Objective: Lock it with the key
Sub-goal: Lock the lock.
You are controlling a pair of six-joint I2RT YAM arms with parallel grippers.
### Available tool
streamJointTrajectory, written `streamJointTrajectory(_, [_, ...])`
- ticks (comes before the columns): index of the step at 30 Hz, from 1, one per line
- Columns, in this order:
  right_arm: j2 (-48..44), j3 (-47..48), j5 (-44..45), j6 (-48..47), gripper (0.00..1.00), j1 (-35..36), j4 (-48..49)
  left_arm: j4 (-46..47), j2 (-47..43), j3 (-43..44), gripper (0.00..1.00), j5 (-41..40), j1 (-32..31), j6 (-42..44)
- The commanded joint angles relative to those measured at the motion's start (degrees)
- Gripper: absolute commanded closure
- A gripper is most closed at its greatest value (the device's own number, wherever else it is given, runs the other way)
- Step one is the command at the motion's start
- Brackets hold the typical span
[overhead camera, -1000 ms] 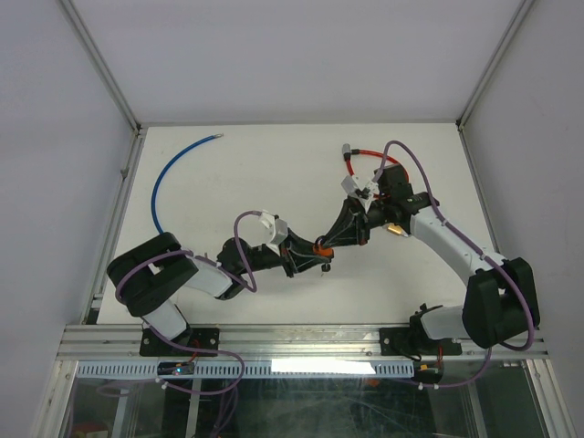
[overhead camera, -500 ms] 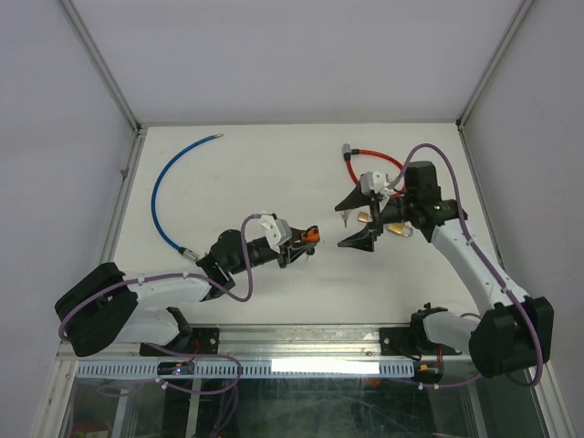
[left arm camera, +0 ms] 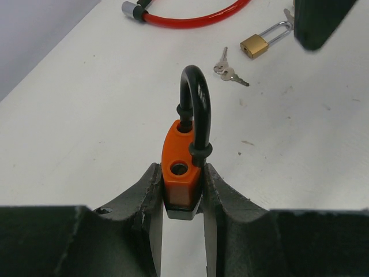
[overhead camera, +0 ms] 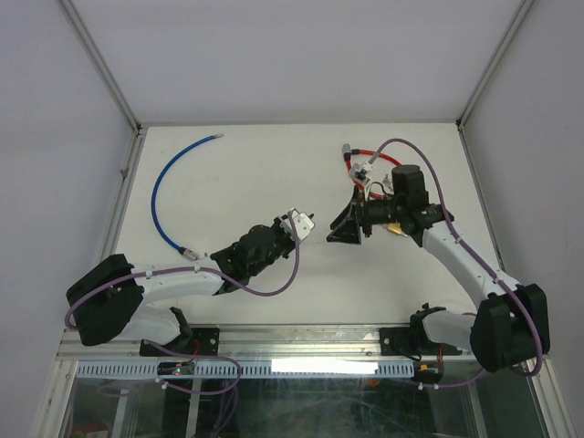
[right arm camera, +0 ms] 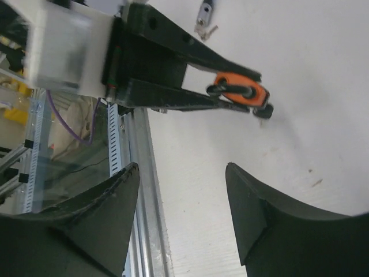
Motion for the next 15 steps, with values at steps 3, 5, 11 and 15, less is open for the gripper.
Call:
streamJointTrajectory(3, [0.7,-7.6,8.0,27.1,0.36,1.9,23.3,3.6,3.7,6.9,1.00,-6.7,-3.4,3.1])
streamJointTrajectory(5, [-0.3,-8.5,14.1,34.7,0.36,2.9,26.4,3.2,5.3,8.3,1.00,-8.8,-4.8,3.8])
streamJointTrajectory(11, [-0.7,-8.7,23.0,39.3,0.40,3.1,24.6,2.9,8.4,10.5,1.00,-10.2,-6.0,4.2])
streamJointTrajectory(15, [0.1,-8.9,23.5,41.6,0.47,3.1,24.8,2.3,9.2,11.5,1.00,-10.4,-6.8,4.4])
